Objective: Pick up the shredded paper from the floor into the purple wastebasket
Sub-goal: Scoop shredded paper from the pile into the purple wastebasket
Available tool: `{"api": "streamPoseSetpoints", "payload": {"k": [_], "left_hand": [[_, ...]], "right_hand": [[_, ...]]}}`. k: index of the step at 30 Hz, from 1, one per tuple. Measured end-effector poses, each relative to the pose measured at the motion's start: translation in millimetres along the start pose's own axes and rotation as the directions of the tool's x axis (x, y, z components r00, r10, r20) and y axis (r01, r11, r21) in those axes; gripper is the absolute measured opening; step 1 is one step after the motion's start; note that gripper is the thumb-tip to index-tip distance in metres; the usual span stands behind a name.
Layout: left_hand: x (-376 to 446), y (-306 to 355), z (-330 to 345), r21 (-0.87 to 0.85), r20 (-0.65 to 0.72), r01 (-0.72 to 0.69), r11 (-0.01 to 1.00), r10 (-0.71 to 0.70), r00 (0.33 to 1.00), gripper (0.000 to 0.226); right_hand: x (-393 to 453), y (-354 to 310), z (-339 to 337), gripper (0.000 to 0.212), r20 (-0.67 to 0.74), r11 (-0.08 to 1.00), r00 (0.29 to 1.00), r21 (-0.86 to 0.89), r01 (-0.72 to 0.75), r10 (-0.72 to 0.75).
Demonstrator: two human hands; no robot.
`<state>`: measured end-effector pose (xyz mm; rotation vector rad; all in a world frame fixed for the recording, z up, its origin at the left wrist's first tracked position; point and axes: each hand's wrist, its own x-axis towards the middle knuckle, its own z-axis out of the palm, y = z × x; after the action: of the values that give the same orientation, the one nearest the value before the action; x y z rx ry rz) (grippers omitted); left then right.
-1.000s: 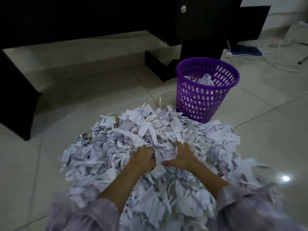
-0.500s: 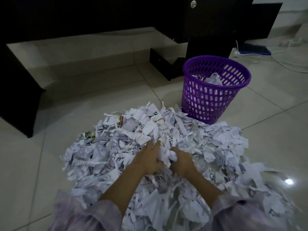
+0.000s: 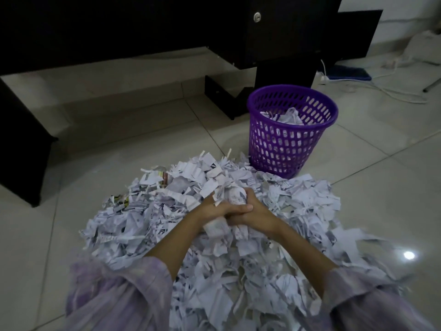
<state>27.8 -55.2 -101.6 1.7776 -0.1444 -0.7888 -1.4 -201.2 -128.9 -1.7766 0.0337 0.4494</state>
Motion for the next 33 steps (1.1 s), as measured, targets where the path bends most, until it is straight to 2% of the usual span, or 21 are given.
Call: {"api": "streamPoseSetpoints", "payload": {"k": [2,5,7,9,14,16,18,19,21,22,24,25,26,27,29,33], "left_hand": [[-2.1,0.3,3.3,-0.119,-0.054,-0.083,0.989,0.077,0.996,0.052],[4.5,-6.7,5.4,-0.192,-0.174,-0.035,0.981,0.001,0.985,0.045],[9.9,-15.0,3.4,-0.117,-0.262,0.005,0.993,-0.036,0.964,0.044],[9.0,-20.8,1.3,-0.033,-0.33,0.021,0.999,-0.03,0.944,0.044],[-6.9,-35.6,-14.4,0.131,-0.509,0.014,0.991,0.056,0.859,0.032],[-13.4,-42.8,-23.3,0.135,-0.562,0.002,0.991,0.075,0.824,0.031],[-20.6,-51.8,-29.4,0.152,-0.603,0.002,0.988,0.091,0.792,0.03],[-25.0,-56.7,-32.0,0.155,-0.621,-0.005,0.988,0.101,0.777,0.03],[-31.4,-63.1,-33.4,0.133,-0.638,-0.034,0.991,0.112,0.762,0.029],[-34.2,-66.0,-33.8,0.117,-0.649,-0.047,0.992,0.112,0.753,0.028],[-37.5,-72.1,-34.9,0.081,-0.67,-0.059,0.995,0.098,0.736,0.029],[-38.0,-74.6,-35.3,0.068,-0.672,-0.07,0.995,0.097,0.734,0.031],[-39.1,-75.3,-35.1,0.068,-0.668,-0.077,0.995,0.103,0.737,0.032],[-40.2,-76.9,-35.1,0.08,-0.662,-0.082,0.993,0.115,0.741,0.033],[-42.8,-78.8,-35.0,0.12,-0.653,-0.08,0.99,0.139,0.745,0.033],[-47.3,-80.5,-37.5,0.151,-0.644,-0.101,0.983,0.175,0.744,0.029]], "right_hand": [[-0.4,1.8,-2.2,0.09,-0.002,1.0,1.0,-0.002,0.001,-0.001],[-3.7,2.6,-3.9,0.082,0.046,0.999,0.999,0.029,0.019,-0.02],[-8.5,-0.1,-4.3,0.074,0.06,0.997,0.998,0.071,0.025,-0.029],[-9.8,4.5,-4.4,0.074,0.025,0.999,0.999,0.021,0.032,-0.033],[-21.8,7.0,13.3,0.073,-0.115,0.994,0.992,-0.087,-0.068,0.058],[-30.0,14.4,25.5,0.085,-0.108,0.98,0.987,-0.146,-0.133,0.117],[-36.0,25.1,41.5,0.106,-0.062,0.955,0.984,-0.24,-0.175,0.164],[-38.8,28.2,51.3,0.112,-0.023,0.945,0.987,-0.284,-0.16,0.161],[-43.8,32.5,69.2,0.11,0.07,0.913,0.986,-0.392,-0.111,0.15],[-44.9,37.0,78.7,0.118,0.109,0.88,0.977,-0.462,-0.111,0.18],[-41.1,50.4,94.7,0.146,0.095,0.797,0.952,-0.574,-0.187,0.292],[-39.9,56.1,101.2,0.151,0.06,0.763,0.953,-0.615,-0.199,0.297],[-37.8,63.2,106.4,0.146,0.024,0.734,0.96,-0.651,-0.195,0.277],[-36.1,68.9,110.7,0.13,-0.007,0.698,0.973,-0.695,-0.172,0.232],[-33.3,74.7,116.5,0.075,-0.056,0.671,0.99,-0.731,-0.127,0.126],[-30.0,70.0,105.7,0.006,-0.145,0.804,0.989,-0.59,-0.068,-0.023]]}}
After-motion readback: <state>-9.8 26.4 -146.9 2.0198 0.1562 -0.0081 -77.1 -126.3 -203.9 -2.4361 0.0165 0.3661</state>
